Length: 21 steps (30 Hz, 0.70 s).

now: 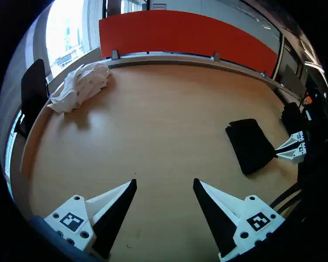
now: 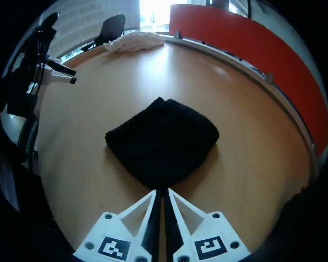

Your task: Fold towel

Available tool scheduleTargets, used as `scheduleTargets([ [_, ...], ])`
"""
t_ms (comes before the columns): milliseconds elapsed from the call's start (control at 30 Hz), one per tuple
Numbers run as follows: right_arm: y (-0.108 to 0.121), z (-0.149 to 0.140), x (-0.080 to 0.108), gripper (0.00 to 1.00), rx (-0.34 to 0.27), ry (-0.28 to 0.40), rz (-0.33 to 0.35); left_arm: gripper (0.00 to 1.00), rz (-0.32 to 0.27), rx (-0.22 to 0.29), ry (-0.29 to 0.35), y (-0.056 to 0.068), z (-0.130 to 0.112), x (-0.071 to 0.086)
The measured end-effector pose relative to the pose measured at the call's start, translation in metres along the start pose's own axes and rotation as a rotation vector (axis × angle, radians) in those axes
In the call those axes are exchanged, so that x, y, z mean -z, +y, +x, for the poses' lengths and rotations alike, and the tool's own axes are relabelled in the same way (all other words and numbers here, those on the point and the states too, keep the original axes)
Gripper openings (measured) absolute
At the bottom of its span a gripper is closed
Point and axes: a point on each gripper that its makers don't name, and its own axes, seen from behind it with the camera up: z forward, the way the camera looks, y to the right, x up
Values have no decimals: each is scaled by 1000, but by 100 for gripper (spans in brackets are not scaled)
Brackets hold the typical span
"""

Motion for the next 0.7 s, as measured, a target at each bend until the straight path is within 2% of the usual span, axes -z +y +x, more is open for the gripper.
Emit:
scheduleTargets([
  [267, 4, 42, 16, 4, 29, 68, -16, 96, 0, -5, 12, -1, 5, 2],
  [700, 22, 135, 53, 4, 62, 224, -53, 96, -1, -11, 43, -3, 15, 10],
])
